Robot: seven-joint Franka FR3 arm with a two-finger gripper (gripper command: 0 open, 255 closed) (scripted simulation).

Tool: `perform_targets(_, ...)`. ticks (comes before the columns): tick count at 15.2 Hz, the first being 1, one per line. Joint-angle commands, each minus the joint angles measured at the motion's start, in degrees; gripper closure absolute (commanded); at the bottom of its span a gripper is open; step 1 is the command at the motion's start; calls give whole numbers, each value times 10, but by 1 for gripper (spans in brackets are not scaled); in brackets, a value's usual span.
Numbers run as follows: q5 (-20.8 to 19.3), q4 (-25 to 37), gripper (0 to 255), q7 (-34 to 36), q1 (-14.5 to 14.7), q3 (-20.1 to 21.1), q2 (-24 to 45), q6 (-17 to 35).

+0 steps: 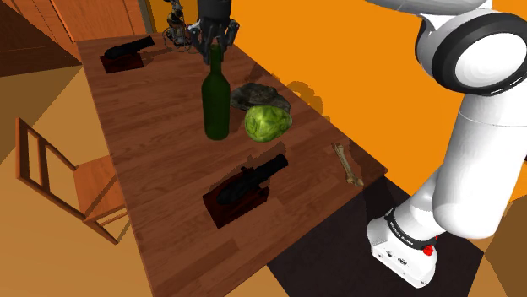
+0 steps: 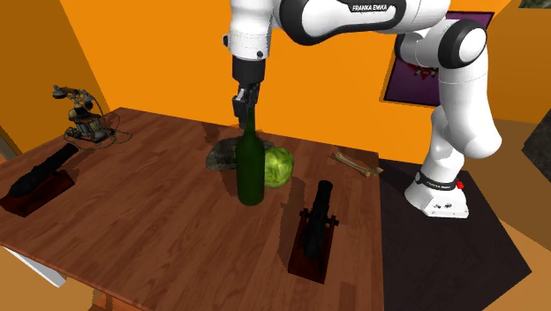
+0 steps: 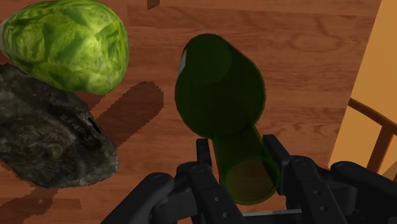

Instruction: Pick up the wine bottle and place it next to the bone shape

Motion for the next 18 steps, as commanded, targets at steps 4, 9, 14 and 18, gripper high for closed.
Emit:
perform_targets(4,3,30,255,-6,-1,1,-10,-39)
perform_targets(9,39,-47,255,-31,-38,2,-109,-55)
perform_targets(14,72,-89,255,-62,-66,-7,-191,-88)
perform_targets(18,94,-103,255,-89,-83,-20,-246,-126)
